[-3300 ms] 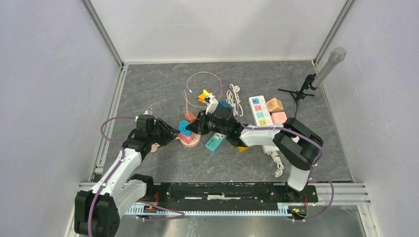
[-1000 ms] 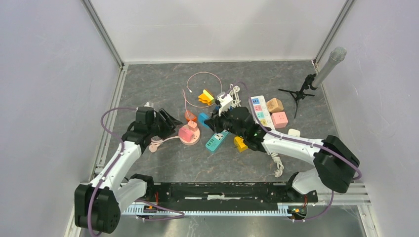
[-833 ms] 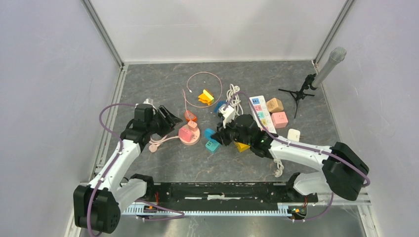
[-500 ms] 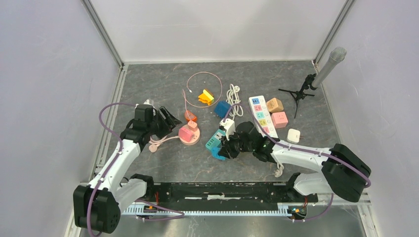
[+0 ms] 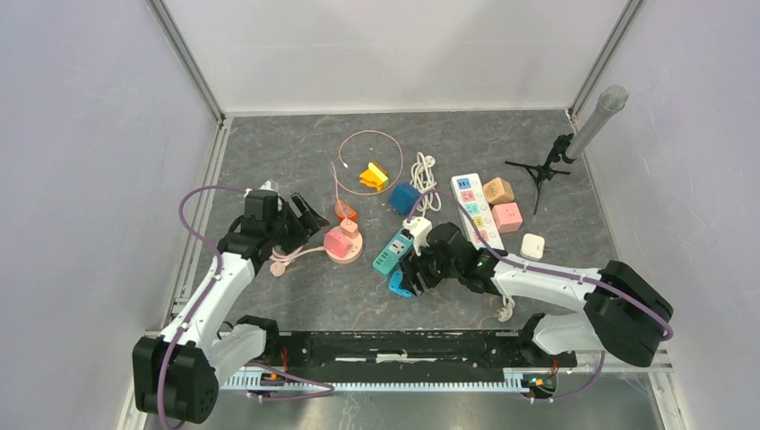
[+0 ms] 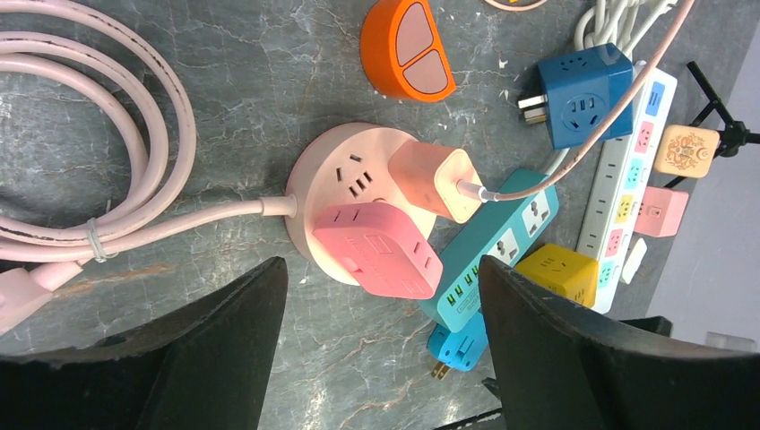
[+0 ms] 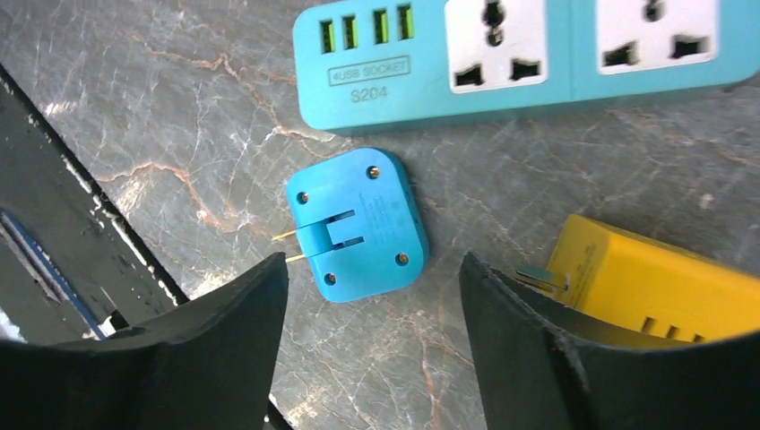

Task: Pull the plug off the socket

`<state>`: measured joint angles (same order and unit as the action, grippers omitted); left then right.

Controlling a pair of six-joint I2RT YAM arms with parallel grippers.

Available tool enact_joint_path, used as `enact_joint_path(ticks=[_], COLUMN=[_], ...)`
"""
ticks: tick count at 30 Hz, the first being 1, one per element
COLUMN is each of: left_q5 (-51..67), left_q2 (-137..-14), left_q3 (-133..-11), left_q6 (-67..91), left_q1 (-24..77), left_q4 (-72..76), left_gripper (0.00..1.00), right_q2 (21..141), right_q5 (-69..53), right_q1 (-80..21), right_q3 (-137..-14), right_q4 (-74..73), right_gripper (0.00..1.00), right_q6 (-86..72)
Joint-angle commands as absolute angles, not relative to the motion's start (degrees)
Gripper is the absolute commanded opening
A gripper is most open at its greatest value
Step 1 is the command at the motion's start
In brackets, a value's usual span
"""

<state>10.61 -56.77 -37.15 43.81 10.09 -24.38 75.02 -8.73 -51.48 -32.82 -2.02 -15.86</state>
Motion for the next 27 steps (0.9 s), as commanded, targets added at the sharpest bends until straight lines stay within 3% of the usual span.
enact_joint_path(ticks=[1,7,11,19,27], left_q5=[8.83,7.76,8.21,9.86,10.6], left_q2=[-56.34,-55.96,-56.12,-56.43,-57.66], left_q3=[-39.65,-39.32,-38.27,-36.78,-36.07], left_q6=[40.97,40.52,41.21,42.44,43.24], left_q1=[10.28,10.28,10.28,10.28,10.28], left_q4=[-24.82,-25.27,-24.25,-23.38,-22.19], left_gripper=[0.86,0.9,0.91,0.91,0.91], right_q2=[71.6,71.33,77.22,93.26,100.4], right_q5=[-3.51,-2.74,-1.61,0.17,-4.57], right_q1=[-51.5,-51.51,-51.5,-51.85,-52.74], right_q3=[-35.67,-37.76,-43.97,-58.93,-63.67], right_q4=[-0.81,6.84,10.94,12.01,13.12], right_gripper=[0.76,0.82,0.83,0.79,0.76], right_q6=[-15.09,-14.75,-14.34,-13.04,-9.15])
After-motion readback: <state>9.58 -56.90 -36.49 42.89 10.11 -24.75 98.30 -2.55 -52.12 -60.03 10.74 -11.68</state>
